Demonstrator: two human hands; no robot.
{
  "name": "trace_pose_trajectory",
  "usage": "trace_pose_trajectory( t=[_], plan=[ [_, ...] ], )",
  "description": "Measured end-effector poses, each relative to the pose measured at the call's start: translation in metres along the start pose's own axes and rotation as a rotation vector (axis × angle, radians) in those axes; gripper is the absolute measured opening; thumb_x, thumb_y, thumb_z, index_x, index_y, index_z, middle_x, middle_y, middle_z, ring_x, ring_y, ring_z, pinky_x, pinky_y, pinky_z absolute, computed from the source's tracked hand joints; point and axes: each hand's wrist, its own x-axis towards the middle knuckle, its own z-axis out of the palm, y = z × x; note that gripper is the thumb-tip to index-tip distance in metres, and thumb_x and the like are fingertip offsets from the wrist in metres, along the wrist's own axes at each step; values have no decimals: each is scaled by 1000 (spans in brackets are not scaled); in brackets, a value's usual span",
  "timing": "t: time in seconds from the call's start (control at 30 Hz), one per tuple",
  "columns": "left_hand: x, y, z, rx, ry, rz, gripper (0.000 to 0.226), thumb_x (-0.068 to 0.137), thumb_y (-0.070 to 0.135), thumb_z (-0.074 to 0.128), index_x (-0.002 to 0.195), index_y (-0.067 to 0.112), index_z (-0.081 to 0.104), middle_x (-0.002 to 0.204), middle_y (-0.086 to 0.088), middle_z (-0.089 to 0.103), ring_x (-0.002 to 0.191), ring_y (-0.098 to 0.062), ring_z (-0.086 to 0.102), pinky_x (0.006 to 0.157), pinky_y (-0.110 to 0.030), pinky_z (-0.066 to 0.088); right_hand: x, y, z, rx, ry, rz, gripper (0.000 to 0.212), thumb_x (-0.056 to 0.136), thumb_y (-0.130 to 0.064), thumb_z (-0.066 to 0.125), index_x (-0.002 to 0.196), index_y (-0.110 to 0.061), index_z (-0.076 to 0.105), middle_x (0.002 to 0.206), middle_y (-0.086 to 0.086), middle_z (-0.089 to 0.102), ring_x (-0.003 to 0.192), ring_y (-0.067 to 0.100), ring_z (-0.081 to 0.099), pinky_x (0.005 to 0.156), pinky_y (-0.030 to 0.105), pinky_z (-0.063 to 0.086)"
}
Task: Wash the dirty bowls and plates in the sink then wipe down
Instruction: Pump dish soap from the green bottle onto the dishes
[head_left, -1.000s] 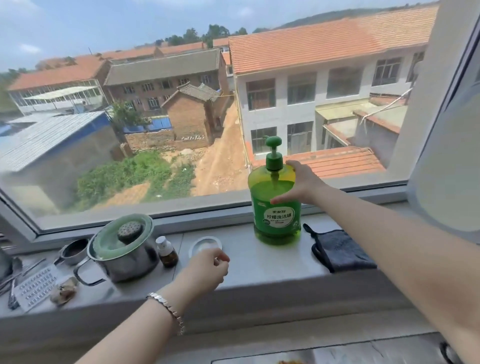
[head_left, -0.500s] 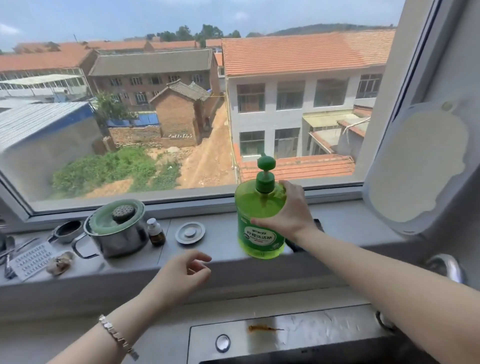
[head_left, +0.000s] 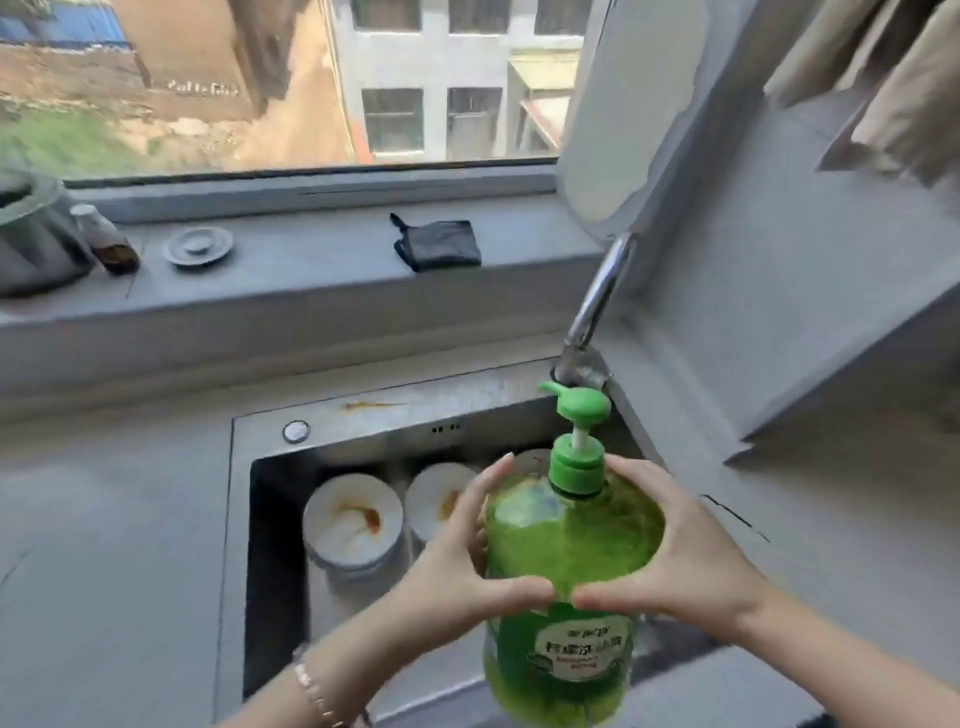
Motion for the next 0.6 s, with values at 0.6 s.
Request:
trace_pose_trajectory(
  t=[0.6],
  plan=[
    [39,-111,208,-103,249,-333,83,40,29,79,119,28,53,113,12,65,106,0,61,85,-11,45,-60,177,-89,216,-158,162,92,48,-86,58,128,-67,16,143,-35,20,129,-12,30,106,14,29]
  ],
)
